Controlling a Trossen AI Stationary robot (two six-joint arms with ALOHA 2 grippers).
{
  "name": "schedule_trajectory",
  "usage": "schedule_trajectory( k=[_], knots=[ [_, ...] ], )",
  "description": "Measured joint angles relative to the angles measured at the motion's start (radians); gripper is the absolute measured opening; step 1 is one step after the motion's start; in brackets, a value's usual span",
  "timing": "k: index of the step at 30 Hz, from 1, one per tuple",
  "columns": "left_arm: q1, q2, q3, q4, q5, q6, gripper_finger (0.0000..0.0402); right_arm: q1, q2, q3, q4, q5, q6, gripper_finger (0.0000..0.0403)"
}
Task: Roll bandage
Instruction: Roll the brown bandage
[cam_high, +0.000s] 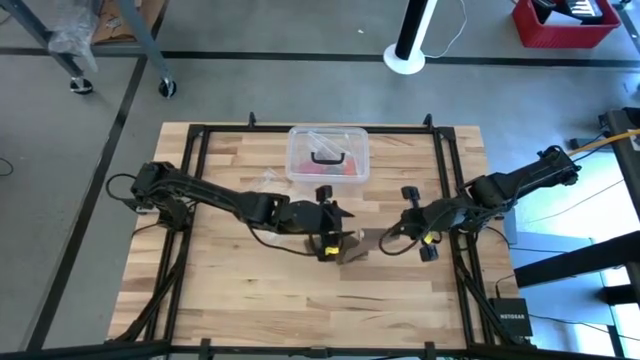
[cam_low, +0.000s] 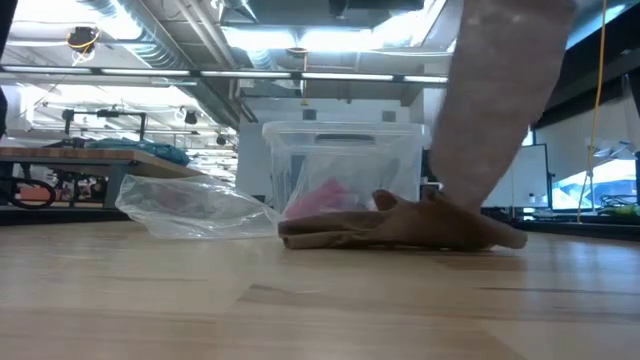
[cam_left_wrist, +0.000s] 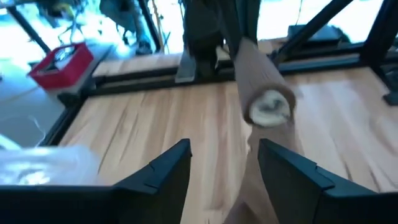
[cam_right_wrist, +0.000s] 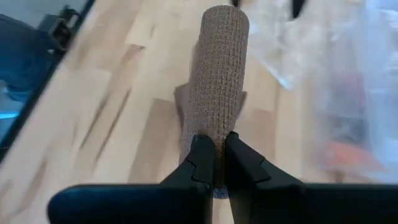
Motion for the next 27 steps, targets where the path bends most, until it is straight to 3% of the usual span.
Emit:
schedule_trajectory(
  k=[8, 20, 27],
  knots=[
    [0.000, 0.000, 0.000, 0.013, 0.002, 0.025, 0.0170, 0.028, 0.030, 0.000, 0.062, 0.050, -0.044, 0.0023],
    [-0.023, -0.002, 0.000, 0.006, 0.002, 0.059, 0.0170, 0.028, 0.037, 0.000, 0.017, 0.123, -0.042, 0.0023],
    [-0.019, -0.008, 0.000, 0.015, -0.032, 0.080, 0.0170, 0.028, 0.046, 0.000, 0.030, 0.122, -0.046, 0.0023]
  ],
)
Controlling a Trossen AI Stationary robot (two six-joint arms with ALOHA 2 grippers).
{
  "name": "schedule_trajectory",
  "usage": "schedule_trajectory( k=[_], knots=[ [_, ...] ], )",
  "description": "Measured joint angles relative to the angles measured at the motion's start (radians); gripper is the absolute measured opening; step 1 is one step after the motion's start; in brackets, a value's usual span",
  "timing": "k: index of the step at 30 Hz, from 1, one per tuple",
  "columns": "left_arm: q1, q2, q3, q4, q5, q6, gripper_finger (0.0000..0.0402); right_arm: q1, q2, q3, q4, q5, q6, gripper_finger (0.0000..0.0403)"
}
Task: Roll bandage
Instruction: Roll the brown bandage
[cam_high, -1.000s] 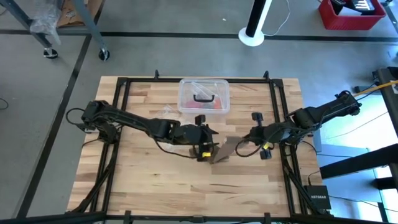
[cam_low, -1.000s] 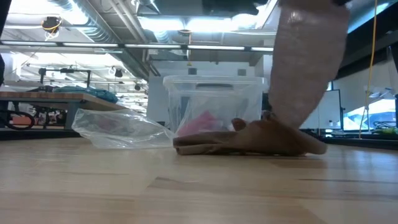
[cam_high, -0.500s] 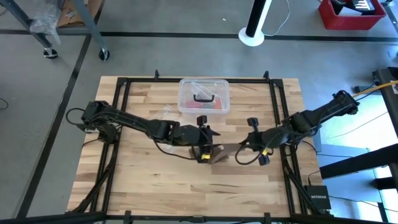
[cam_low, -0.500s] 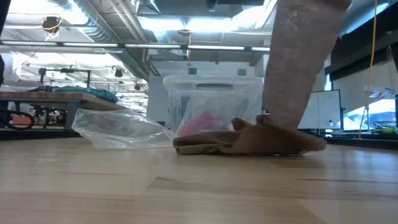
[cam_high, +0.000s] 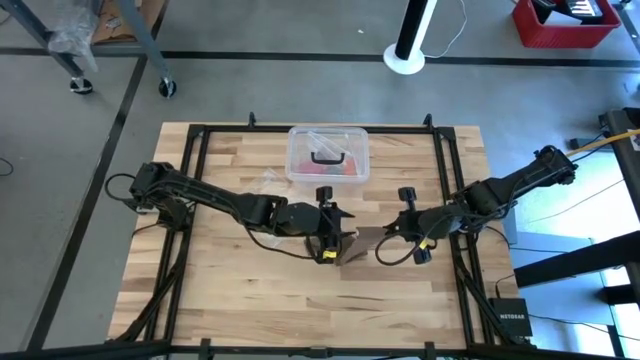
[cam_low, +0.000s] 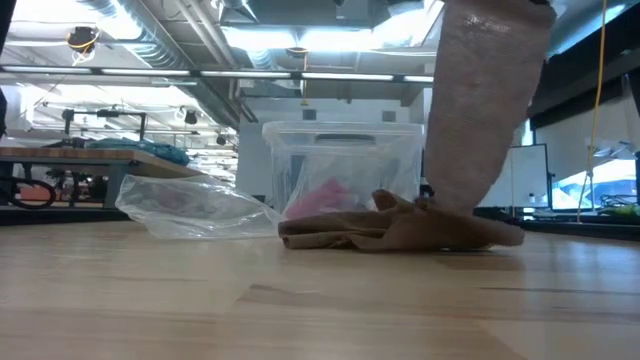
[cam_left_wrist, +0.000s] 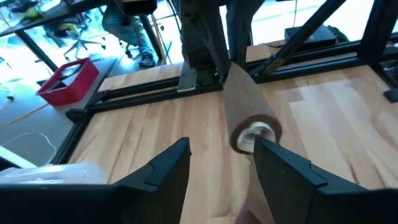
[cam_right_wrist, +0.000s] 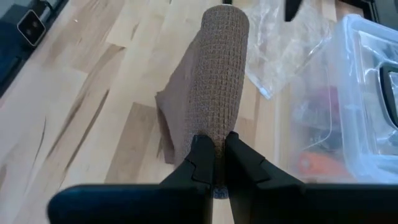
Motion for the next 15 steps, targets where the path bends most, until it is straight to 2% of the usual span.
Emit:
schedule_trajectory(
  k=[15],
  knots=[
    [-0.005, -0.006, 0.000, -0.015, -0.003, 0.003, 0.0171, 0.000, 0.024, 0.000, 0.038, 0.018, -0.023, 0.0023]
  ],
)
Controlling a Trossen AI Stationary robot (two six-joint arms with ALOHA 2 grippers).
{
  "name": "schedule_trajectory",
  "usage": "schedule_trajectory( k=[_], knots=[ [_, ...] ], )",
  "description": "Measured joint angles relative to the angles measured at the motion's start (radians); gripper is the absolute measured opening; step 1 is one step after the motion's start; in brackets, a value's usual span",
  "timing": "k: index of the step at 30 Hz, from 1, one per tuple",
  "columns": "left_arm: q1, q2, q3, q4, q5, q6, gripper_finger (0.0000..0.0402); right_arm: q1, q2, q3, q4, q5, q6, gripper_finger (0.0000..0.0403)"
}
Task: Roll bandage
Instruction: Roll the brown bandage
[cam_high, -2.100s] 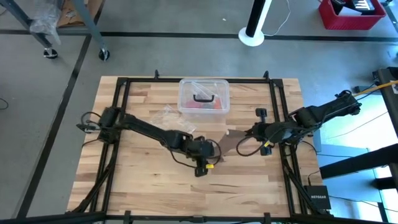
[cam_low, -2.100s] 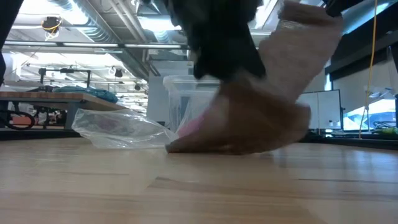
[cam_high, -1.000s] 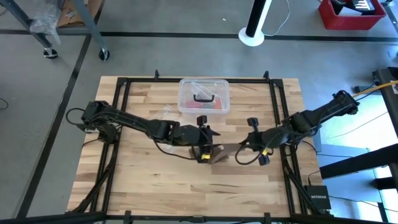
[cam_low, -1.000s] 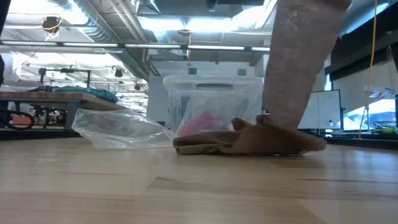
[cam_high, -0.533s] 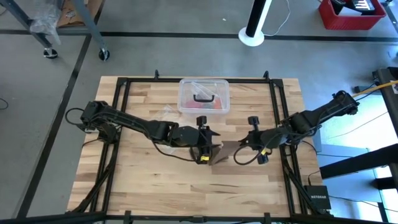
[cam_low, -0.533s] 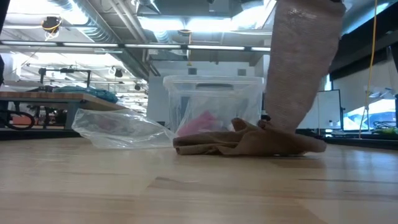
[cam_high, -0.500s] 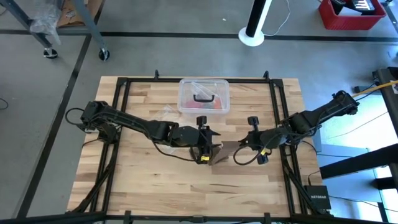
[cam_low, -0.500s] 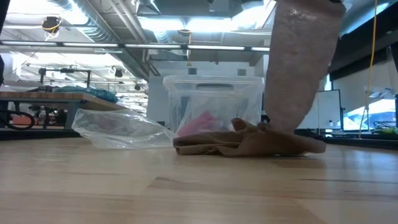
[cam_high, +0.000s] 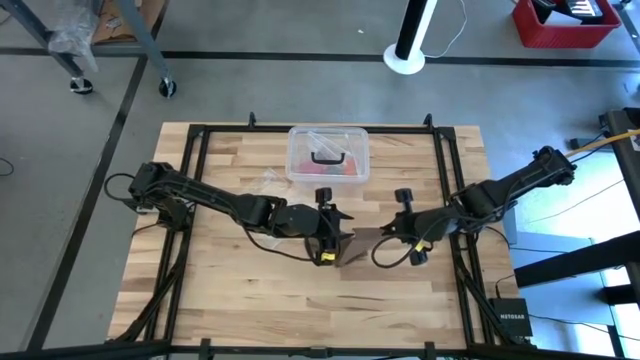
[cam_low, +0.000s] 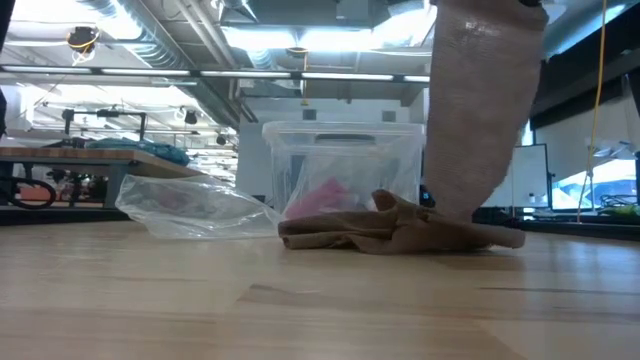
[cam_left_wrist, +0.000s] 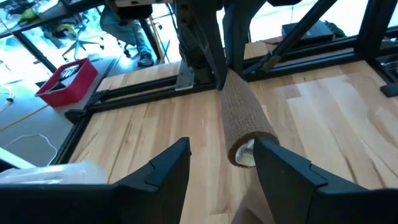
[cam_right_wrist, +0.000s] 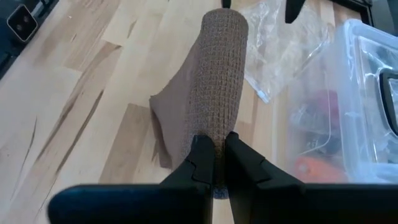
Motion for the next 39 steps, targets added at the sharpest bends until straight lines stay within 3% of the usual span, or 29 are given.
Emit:
schedule_trajectory(
  k=[13, 19, 39],
  knots=[
    [-0.005, -0.012, 0.000, 0.002, -0.012, -0.024, 0.0171, 0.000, -0.009, 0.000, 0.025, -0.002, 0.000, 0.0023],
    [-0.003, -0.012, 0.000, 0.037, -0.097, -0.076, 0.0171, 0.000, -0.016, 0.015, -0.016, 0.057, 0.000, 0.0023],
    [0.031, -0.010, 0.000, 0.031, -0.113, -0.227, 0.0171, 0.001, -0.054, 0.017, -0.045, 0.086, -0.005, 0.0023]
  ],
)
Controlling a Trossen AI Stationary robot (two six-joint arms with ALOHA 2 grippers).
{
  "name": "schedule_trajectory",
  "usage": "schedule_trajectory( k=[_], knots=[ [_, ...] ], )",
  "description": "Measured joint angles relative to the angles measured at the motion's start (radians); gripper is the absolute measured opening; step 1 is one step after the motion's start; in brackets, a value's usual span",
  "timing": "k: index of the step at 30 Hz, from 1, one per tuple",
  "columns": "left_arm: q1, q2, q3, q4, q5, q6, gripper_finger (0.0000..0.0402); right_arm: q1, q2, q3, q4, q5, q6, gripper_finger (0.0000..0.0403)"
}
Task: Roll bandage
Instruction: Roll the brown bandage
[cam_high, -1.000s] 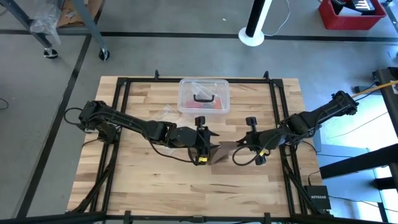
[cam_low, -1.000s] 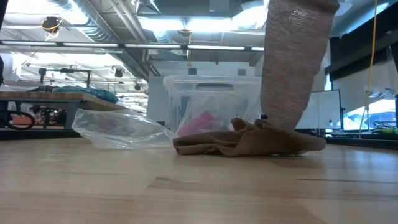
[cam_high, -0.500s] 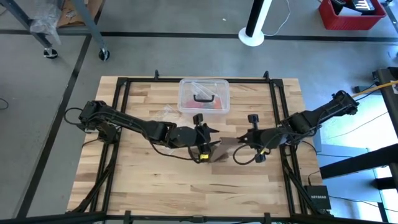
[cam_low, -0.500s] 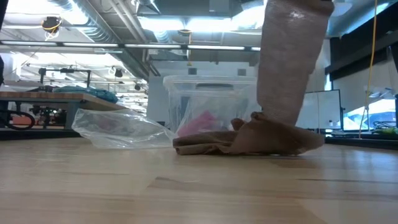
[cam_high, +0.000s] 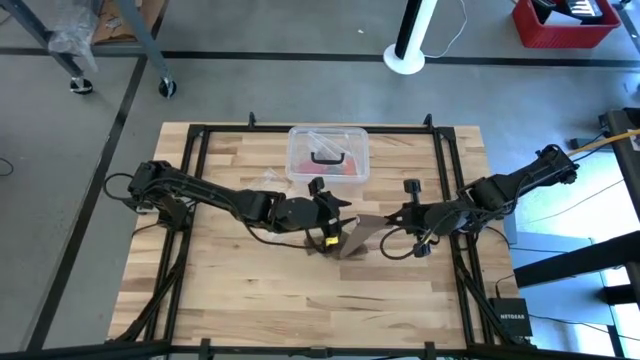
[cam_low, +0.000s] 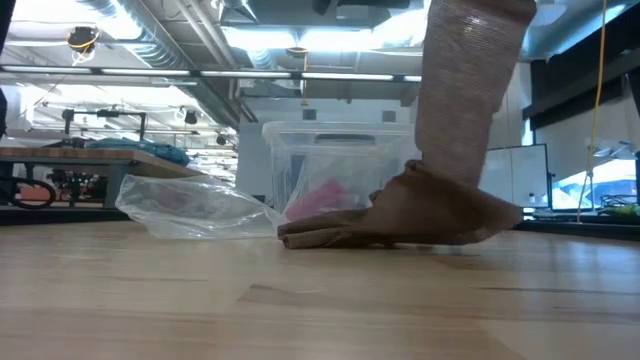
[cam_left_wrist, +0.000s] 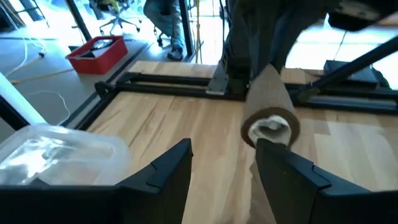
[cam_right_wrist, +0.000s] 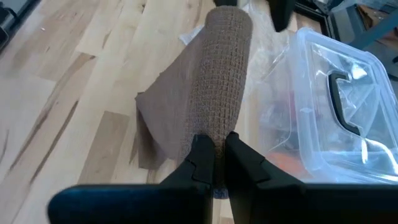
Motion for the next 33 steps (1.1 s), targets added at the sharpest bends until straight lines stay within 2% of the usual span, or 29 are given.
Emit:
schedule_trajectory(
  k=[26, 33],
  knots=[
    [-0.010, -0.003, 0.000, -0.017, 0.015, 0.036, 0.0171, -0.001, 0.005, -0.002, 0.062, 0.009, -0.046, 0.0023],
    [-0.016, -0.003, 0.000, -0.010, 0.118, 0.109, 0.0171, 0.000, 0.015, -0.002, 0.079, -0.033, -0.082, 0.0023]
  ],
)
